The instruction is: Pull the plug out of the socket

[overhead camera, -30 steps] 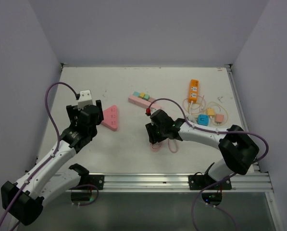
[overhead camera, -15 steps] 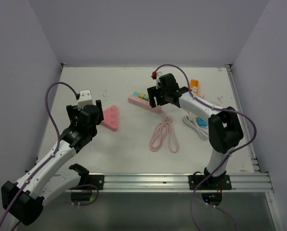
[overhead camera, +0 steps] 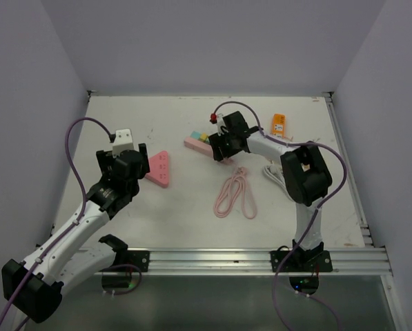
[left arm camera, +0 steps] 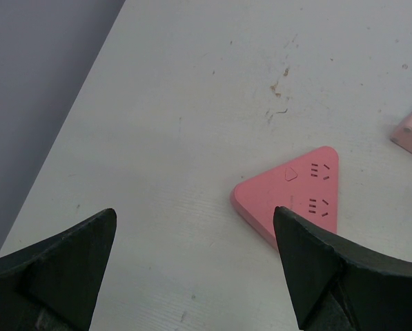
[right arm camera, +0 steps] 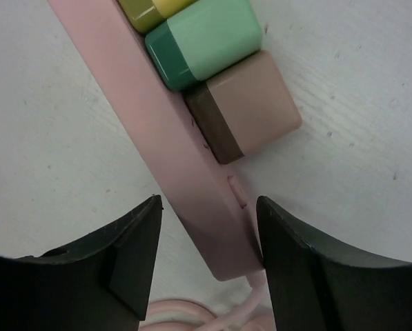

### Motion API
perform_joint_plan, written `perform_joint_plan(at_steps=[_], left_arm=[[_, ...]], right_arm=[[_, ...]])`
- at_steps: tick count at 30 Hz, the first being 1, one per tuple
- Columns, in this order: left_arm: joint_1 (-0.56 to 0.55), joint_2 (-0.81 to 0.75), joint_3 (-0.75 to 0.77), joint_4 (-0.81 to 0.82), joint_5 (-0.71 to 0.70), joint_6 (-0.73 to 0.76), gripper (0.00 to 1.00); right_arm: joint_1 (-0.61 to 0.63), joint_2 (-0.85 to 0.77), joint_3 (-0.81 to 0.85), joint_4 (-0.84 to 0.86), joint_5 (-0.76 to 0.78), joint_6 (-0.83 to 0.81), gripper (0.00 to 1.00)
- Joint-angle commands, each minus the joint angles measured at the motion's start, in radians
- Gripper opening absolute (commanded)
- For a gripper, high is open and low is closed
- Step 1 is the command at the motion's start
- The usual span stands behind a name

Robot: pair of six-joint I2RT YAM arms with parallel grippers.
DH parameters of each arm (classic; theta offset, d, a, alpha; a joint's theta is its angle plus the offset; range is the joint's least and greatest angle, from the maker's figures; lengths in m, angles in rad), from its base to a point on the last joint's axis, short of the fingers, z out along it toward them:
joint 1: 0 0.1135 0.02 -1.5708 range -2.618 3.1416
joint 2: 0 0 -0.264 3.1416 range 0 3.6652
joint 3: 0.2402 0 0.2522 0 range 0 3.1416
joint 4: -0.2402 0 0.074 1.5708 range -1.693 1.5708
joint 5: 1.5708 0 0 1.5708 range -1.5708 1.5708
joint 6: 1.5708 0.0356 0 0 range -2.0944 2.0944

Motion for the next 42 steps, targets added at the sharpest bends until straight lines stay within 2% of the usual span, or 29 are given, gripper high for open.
perform_joint_plan(at_steps=[1, 7, 14, 18, 19, 22, 25, 31, 33, 36, 39, 42], left_arm=[[0.01, -0.006, 0.002, 0.03, -0.001, -0.011, 1.0], [0.01, -0.002, 0.002, 0.028, 0.007, -0.009, 1.0], [0.01, 0.015, 0.002, 0.017, 0.007, -0.011, 1.0], [0.01, 0.03, 0.002, 0.013, 0.016, -0.011, 1.0], [0.01, 0.034, 0.002, 0.011, 0.021, -0.012, 1.0], [0.012, 0.058, 0.017, -0.019, 0.052, -0.052, 1.0], [0.01, 0.089, 0.054, -0.078, 0.122, -0.141, 1.0], [0.009, 0.132, 0.06, -0.121, 0.335, -0.335, 1.0], [0.001, 0.15, 0.045, -0.115, 0.389, -0.382, 1.0], [-0.065, 0.19, 0.04, -0.101, 0.383, -0.475, 1.0], [-0.189, 0.265, 0.06, -0.095, 0.378, -0.566, 1.0], [-0.25, 0.351, 0.084, -0.067, 0.38, -0.647, 1.0]], right_arm=[[0.023, -0.086, -0.09, 0.032, -0.063, 0.006, 0.6], [0.139, -0.175, -0.276, 0.093, 0.043, 0.061, 0.48], [0.287, -0.279, -0.458, 0.181, 0.16, 0.234, 0.24], [0.33, -0.339, -0.561, 0.231, 0.195, 0.315, 0.22], [0.338, -0.347, -0.575, 0.236, 0.197, 0.328, 0.23], [0.344, -0.377, -0.61, 0.255, 0.177, 0.365, 0.34], [0.345, -0.423, -0.633, 0.273, 0.154, 0.403, 0.51], [0.345, -0.543, -0.67, 0.287, 0.169, 0.426, 0.63], [0.345, -0.593, -0.685, 0.276, 0.204, 0.431, 0.64], [0.347, -0.653, -0.722, 0.271, 0.261, 0.449, 0.67], [0.347, -0.727, -0.759, 0.253, 0.353, 0.463, 0.71], [0.347, -0.795, -0.799, 0.218, 0.494, 0.503, 0.82]])
